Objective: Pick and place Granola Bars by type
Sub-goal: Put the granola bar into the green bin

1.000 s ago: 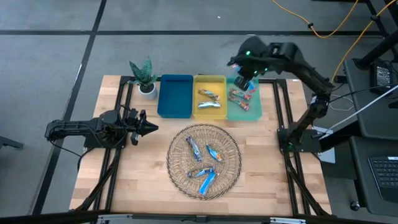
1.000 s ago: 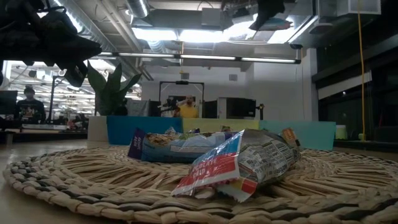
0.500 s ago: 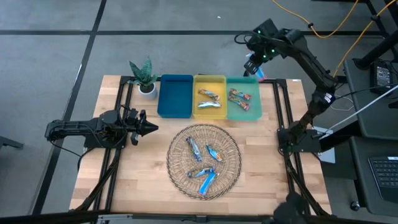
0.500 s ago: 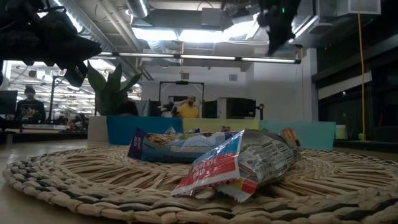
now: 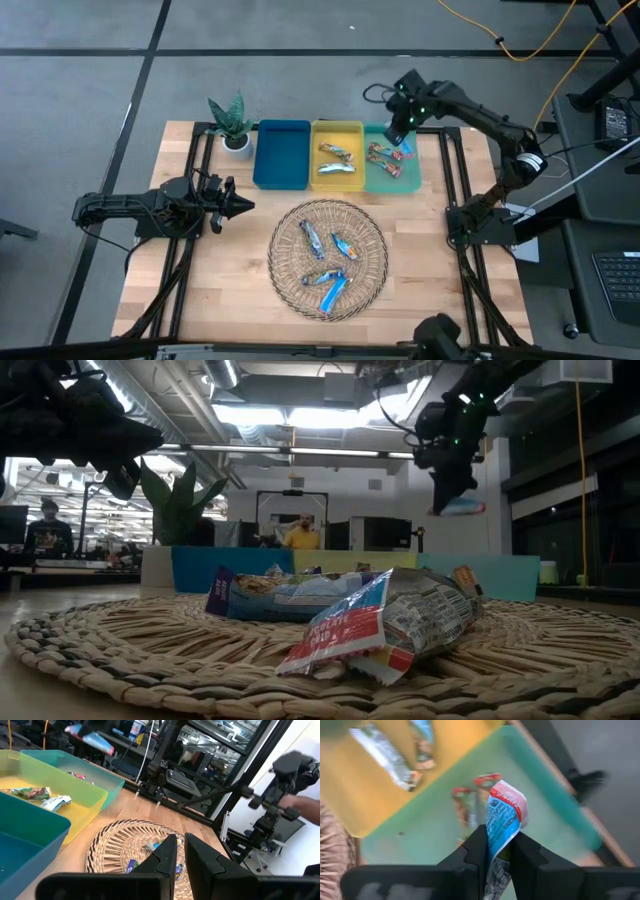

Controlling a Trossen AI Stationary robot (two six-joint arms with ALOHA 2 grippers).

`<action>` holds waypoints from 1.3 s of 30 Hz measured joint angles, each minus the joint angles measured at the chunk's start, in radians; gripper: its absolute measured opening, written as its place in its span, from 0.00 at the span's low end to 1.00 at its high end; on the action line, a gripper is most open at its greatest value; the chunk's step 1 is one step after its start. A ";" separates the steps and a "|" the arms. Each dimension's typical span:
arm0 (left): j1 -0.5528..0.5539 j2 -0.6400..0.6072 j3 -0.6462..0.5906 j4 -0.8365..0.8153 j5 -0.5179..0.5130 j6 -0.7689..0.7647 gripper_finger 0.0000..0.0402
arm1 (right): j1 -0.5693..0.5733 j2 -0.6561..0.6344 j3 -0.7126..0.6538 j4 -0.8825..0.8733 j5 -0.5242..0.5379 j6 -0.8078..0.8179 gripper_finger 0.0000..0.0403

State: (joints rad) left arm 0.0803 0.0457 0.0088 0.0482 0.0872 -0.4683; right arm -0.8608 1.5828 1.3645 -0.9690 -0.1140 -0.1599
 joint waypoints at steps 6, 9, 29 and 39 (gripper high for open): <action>0.000 0.000 0.000 0.000 0.000 0.000 0.08 | 0.065 -0.065 -0.214 0.159 -0.011 0.046 0.17; 0.000 0.000 0.000 0.000 0.000 0.000 0.08 | 0.102 -0.090 -0.290 0.211 -0.011 0.055 0.17; 0.000 0.000 0.000 0.000 0.000 0.000 0.08 | 0.240 -0.098 -0.403 0.309 0.070 -0.184 0.14; 0.000 0.000 0.000 0.000 0.000 0.000 0.08 | 0.251 -0.067 -0.402 0.357 0.072 -0.240 0.14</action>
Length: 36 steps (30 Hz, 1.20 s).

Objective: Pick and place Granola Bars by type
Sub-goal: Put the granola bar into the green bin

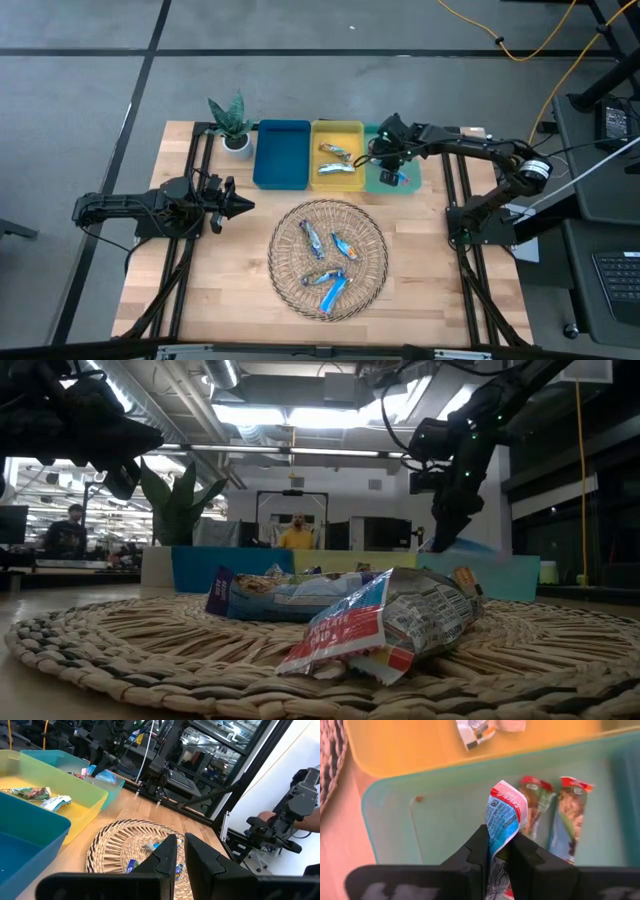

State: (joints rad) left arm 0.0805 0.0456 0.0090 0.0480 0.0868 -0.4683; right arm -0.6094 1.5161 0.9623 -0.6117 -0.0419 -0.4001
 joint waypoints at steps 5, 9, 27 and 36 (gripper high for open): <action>0.000 0.000 0.000 0.000 0.000 0.000 0.08 | 0.000 0.055 0.000 0.008 -0.006 -0.001 0.14; 0.000 0.000 0.000 0.000 0.000 0.000 0.08 | 0.000 0.097 0.000 0.014 -0.012 -0.006 0.14; 0.000 0.000 0.000 0.000 0.000 0.000 0.08 | 0.000 0.190 0.000 0.056 -0.058 -0.010 0.17; 0.000 0.000 0.000 0.000 0.000 0.000 0.08 | 0.000 0.190 0.000 0.053 -0.057 0.007 0.29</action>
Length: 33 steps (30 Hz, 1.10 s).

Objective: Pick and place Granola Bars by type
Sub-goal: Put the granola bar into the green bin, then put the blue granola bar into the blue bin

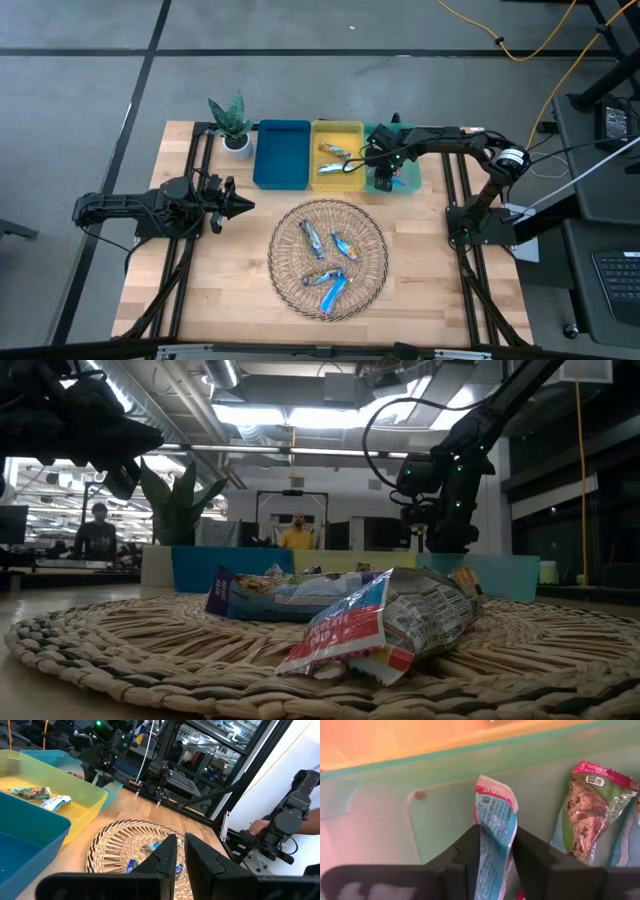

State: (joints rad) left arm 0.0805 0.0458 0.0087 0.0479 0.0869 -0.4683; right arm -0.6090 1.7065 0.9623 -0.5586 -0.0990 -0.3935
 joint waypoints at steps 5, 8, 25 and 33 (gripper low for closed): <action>0.000 0.000 0.000 0.000 0.000 0.000 0.08 | 0.000 0.000 0.023 -0.034 0.000 0.018 0.35; 0.000 0.000 0.000 0.000 0.000 0.000 0.08 | 0.000 0.000 0.055 -0.069 0.001 0.020 0.36; 0.000 0.000 0.000 0.000 0.000 0.000 0.08 | 0.000 -0.007 0.292 -0.304 0.003 0.032 0.36; 0.000 0.000 0.000 0.000 0.000 0.000 0.08 | 0.005 -0.137 0.335 -0.291 0.001 0.134 0.36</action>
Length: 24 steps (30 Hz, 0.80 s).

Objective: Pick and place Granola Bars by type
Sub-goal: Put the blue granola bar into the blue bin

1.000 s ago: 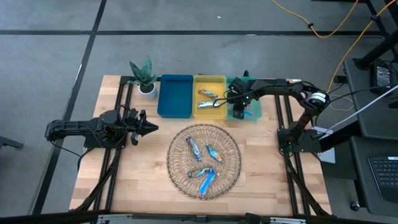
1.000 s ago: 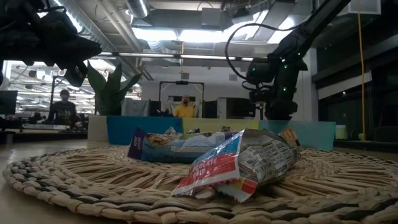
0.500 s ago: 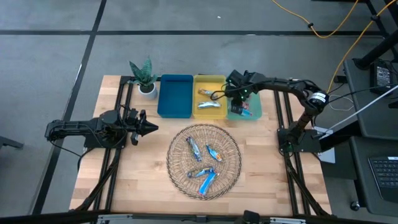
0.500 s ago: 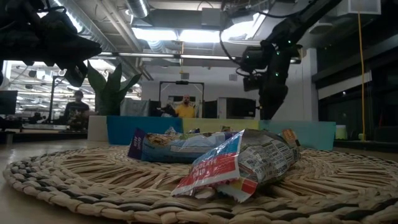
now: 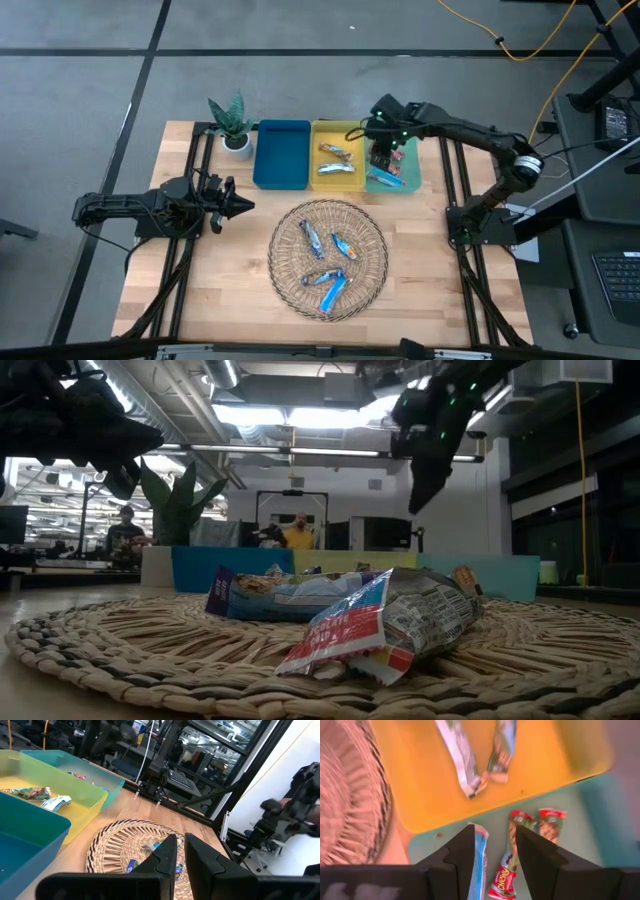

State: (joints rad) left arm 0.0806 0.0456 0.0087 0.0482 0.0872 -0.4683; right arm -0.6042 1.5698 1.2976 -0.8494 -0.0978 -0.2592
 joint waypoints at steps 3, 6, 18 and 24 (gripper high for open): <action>0.000 0.000 0.000 0.000 0.000 0.000 0.08 | 0.017 -0.082 0.000 0.006 0.000 0.036 0.36; 0.000 0.000 0.000 0.000 0.000 0.000 0.08 | 0.052 -0.167 0.000 0.019 -0.001 0.076 0.36; 0.000 0.000 0.000 0.000 0.000 0.000 0.08 | 0.383 -0.518 -0.146 0.434 0.020 0.278 0.36; 0.000 0.000 0.000 0.000 0.000 0.000 0.08 | 0.590 -0.644 -0.456 0.783 0.123 0.335 0.36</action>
State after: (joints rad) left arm 0.0804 0.0457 0.0090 0.0483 0.0872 -0.4683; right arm -0.0141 0.9257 0.8412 -0.0662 0.0252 0.0763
